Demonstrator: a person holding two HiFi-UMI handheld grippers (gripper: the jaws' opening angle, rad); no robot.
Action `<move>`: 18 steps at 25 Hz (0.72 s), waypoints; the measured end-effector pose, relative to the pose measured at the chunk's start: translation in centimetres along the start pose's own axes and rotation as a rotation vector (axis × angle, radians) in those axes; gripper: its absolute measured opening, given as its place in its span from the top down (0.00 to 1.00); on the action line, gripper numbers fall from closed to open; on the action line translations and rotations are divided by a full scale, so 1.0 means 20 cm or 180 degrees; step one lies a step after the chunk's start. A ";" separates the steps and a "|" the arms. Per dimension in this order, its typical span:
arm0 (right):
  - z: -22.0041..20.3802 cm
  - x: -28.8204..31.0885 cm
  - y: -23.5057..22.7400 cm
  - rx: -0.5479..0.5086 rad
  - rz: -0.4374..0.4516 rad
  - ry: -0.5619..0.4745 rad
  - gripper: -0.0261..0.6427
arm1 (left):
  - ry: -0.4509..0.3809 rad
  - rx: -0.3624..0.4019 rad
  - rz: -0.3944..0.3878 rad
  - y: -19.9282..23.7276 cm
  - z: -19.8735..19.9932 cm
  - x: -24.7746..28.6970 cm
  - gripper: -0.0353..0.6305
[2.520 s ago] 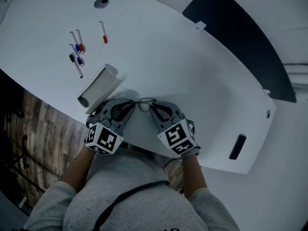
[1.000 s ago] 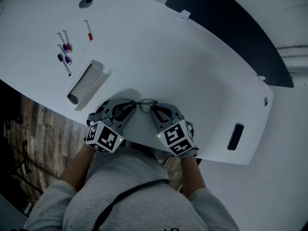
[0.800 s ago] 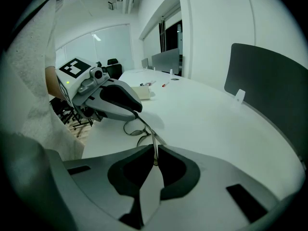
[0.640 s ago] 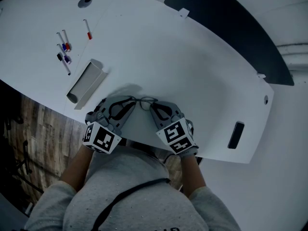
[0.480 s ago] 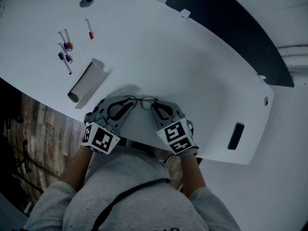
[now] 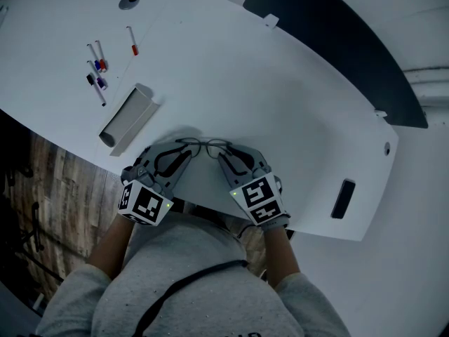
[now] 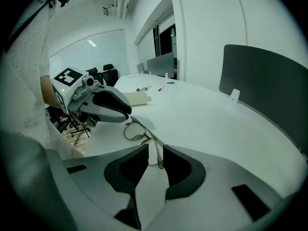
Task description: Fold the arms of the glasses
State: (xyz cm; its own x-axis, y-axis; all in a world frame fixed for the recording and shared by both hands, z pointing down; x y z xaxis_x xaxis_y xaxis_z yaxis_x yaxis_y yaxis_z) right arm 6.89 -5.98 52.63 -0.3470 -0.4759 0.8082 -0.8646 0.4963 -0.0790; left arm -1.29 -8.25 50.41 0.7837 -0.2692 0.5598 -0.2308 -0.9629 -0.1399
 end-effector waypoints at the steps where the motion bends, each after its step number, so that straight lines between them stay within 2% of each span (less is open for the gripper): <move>1: 0.00 0.00 0.00 0.0002 0.0001 -0.0010 0.80 | 0.0001 0.0001 0.0007 0.00 0.00 0.00 0.85; 14: -0.01 -0.10 0.01 -0.0020 -0.0156 -0.0169 0.80 | 0.0026 -0.0035 0.0043 -0.05 0.00 -0.08 0.85; 18: 0.00 -0.16 0.05 -0.0127 -0.0216 -0.0273 0.88 | 0.0000 -0.0037 0.0100 -0.09 0.02 -0.12 0.87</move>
State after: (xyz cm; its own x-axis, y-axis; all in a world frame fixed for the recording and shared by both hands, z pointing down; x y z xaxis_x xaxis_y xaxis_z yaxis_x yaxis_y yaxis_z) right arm 7.20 -3.99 50.00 -0.3193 -0.5689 0.7579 -0.8726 0.4884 -0.0011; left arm -2.46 -5.87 49.08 0.7759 -0.2993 0.5554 -0.2620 -0.9537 -0.1480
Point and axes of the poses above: the fingertips, and each gripper's own axes: x forward along the fingers, y to its left, z out of its top, the point moved 1 cm from there along -x, backward along the fingers, and after that the axes turned 7 degrees about y, right-handed, at the moved point
